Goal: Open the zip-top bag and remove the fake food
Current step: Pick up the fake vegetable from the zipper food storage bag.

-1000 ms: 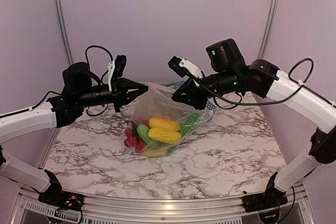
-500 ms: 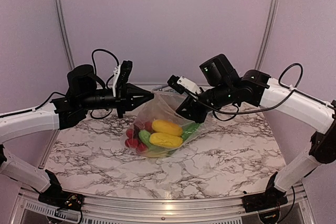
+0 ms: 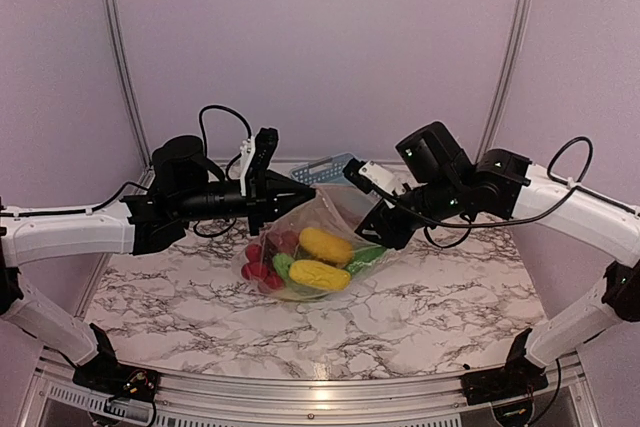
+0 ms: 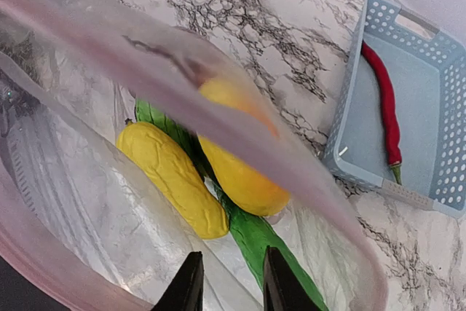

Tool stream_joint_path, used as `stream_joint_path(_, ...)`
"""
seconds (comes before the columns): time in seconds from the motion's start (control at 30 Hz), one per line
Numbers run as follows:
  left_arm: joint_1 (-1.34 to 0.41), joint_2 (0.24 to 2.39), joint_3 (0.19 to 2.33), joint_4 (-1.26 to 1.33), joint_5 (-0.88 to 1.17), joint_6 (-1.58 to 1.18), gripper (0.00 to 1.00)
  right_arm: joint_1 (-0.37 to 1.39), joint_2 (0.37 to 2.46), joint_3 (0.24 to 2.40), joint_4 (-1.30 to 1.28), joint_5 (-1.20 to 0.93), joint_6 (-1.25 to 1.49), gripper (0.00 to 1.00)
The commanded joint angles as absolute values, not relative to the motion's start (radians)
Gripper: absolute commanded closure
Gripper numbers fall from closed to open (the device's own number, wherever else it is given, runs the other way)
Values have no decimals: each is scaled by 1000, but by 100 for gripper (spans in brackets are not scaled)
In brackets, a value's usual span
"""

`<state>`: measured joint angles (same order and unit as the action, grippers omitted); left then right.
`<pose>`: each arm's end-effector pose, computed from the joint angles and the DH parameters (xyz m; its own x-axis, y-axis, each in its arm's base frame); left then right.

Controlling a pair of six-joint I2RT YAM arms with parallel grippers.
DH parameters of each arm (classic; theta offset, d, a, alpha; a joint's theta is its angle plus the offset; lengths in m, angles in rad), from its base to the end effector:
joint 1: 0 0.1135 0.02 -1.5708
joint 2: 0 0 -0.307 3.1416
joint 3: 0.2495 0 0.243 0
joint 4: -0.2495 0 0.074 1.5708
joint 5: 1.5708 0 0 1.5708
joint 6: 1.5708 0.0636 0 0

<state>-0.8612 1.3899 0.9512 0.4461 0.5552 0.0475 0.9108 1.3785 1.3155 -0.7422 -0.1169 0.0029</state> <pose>0.1905 -0.2733 0.3707 0.0517 0.0017 -0.9987 0.9868 0.1539 0.0514 0.1751 0.2377 0.3610 -0.4445 -0.5680 -0.6927 -0.8329 0.5467 0.0861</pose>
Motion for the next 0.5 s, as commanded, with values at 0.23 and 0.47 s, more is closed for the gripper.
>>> stream_joint_path(0.23, -867, 1405, 908, 528, 506, 25, 100, 917, 1381, 1305, -805, 42, 86, 71)
stream_joint_path(0.47, -867, 1409, 892, 542, 493, 17, 100, 917, 1383, 1342, -849, 88, 114, 65)
